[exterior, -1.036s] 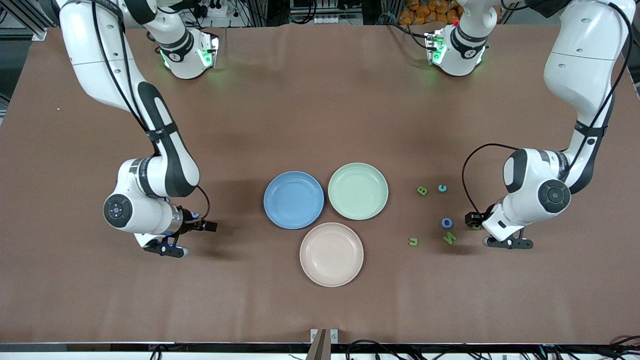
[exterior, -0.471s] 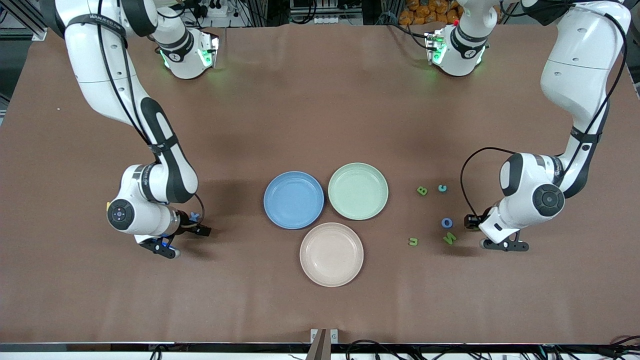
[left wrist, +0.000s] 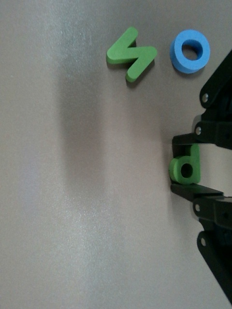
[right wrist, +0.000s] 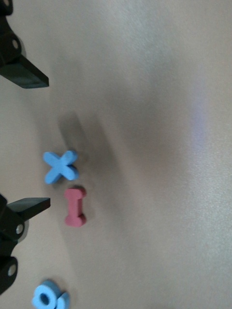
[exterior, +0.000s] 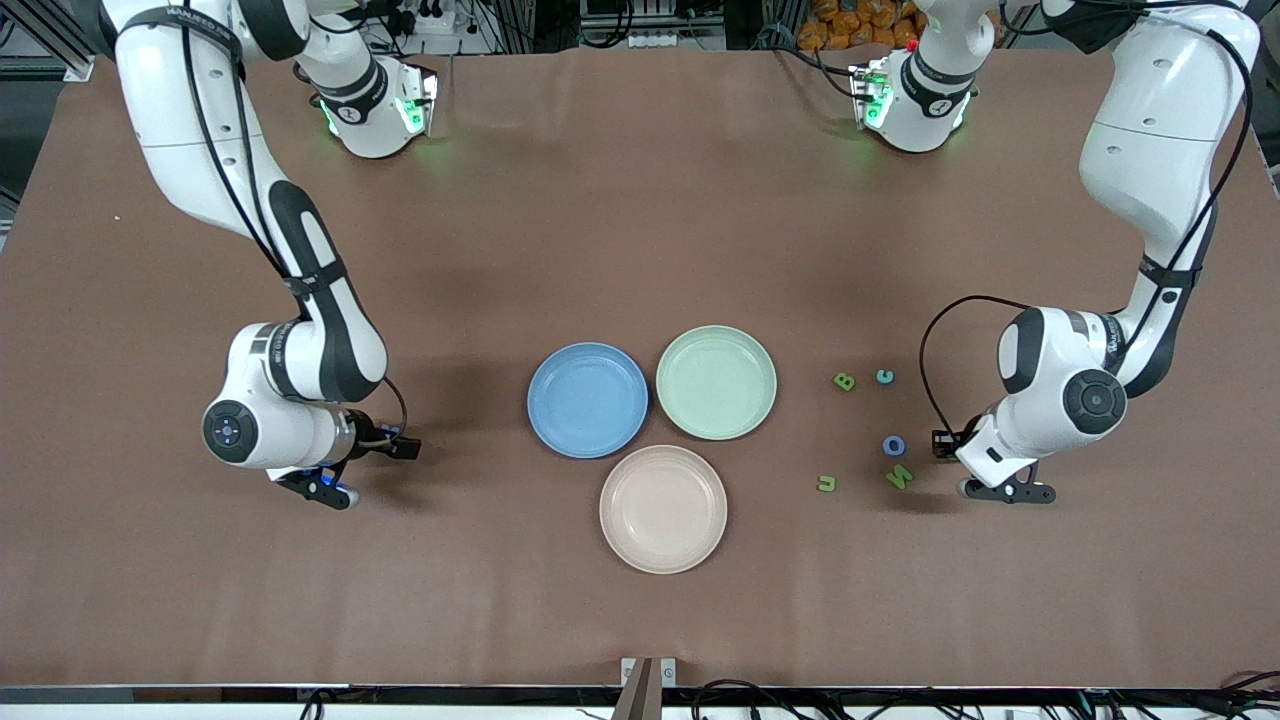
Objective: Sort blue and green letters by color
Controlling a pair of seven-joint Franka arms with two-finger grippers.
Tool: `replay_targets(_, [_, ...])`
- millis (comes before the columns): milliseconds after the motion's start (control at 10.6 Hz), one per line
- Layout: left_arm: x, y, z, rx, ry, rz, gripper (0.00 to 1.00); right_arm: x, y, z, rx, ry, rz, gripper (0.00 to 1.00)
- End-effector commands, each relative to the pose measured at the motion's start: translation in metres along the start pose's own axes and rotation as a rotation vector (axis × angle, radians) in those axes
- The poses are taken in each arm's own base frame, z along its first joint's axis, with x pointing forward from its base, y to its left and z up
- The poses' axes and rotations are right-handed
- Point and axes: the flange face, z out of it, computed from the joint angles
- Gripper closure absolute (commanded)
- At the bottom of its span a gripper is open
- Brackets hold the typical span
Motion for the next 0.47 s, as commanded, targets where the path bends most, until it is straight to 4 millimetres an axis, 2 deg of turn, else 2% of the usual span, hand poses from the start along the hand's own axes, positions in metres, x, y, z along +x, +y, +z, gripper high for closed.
replay_targets(0, [0.011, 0.022, -0.036, 0.021, 0.057, 0.055, 1.00, -0.009, -0.001, -0.008, -0.022, -0.015, 0.005, 0.00])
replay_targets(188, [0.015, 0.080, -0.074, 0.033, 0.080, 0.138, 1.00, -0.010, -0.002, 0.000, -0.040, -0.012, -0.007, 0.00])
replay_targets(377, [0.014, 0.154, -0.091, 0.020, 0.088, 0.185, 1.00, -0.007, 0.000, 0.011, -0.042, -0.007, -0.009, 0.00])
